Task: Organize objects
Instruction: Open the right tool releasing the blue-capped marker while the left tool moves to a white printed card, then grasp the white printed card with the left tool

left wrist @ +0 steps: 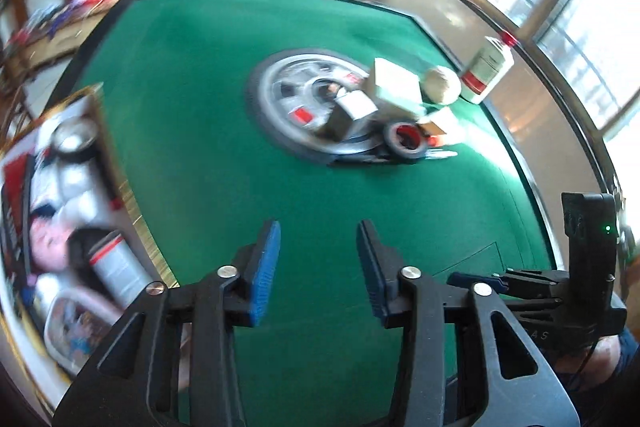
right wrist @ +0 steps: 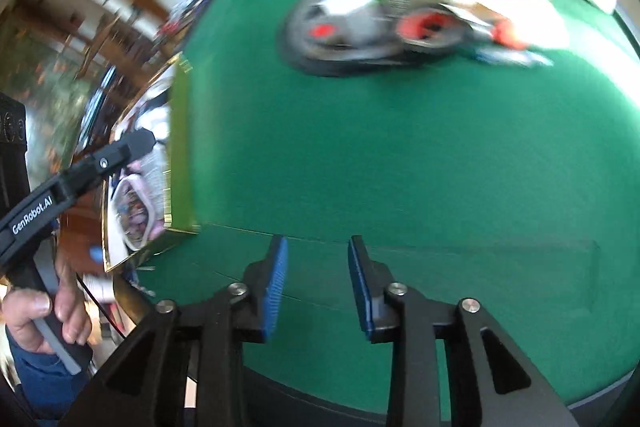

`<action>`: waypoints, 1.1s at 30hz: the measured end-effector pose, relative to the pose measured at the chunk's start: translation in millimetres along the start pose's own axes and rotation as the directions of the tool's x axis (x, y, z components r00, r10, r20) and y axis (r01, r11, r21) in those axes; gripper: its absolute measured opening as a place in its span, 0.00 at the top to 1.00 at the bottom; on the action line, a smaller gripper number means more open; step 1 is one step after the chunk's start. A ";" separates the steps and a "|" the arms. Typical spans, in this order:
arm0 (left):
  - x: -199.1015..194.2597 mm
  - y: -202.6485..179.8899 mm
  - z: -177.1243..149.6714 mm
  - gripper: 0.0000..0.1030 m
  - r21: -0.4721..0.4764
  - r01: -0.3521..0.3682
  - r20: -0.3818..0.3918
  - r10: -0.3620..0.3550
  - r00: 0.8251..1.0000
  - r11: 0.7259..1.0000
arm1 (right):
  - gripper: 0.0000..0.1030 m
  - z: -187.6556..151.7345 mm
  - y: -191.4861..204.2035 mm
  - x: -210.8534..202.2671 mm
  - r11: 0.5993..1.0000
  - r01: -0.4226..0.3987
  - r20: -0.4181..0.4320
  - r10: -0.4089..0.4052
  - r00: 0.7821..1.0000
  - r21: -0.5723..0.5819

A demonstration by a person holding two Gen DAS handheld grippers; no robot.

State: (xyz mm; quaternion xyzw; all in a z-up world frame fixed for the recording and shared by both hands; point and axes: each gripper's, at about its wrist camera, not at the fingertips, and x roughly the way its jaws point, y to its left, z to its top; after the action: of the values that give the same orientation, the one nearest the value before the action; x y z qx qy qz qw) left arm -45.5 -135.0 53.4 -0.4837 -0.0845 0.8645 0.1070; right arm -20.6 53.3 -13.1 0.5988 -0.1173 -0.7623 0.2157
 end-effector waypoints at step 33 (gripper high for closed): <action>105.1 -28.0 24.6 0.55 0.049 -0.149 -0.017 0.150 0.988 0.988 | 0.68 16.1 -129.8 -45.7 0.995 0.041 0.023 -0.044 0.999 0.095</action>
State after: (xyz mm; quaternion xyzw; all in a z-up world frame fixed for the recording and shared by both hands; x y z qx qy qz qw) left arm -117.2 -81.0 -12.9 -0.4950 -0.0261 0.8668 0.0541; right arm -51.9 187.6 -26.3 0.6012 -0.1432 -0.7677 0.1694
